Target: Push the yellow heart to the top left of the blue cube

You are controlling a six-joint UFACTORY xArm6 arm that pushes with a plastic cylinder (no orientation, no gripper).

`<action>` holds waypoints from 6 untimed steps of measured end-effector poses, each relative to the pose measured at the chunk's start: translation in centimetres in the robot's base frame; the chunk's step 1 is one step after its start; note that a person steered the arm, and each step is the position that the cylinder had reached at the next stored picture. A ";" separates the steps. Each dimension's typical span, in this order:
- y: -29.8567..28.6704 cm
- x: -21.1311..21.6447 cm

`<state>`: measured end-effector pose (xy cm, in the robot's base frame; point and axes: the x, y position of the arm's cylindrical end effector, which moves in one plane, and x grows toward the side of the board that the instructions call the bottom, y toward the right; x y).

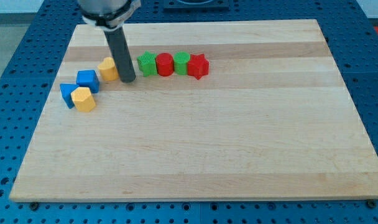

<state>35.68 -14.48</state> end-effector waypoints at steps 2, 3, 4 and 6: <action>-2.1 -1.4; -4.1 -1.4; -6.2 -1.4; -8.5 -1.4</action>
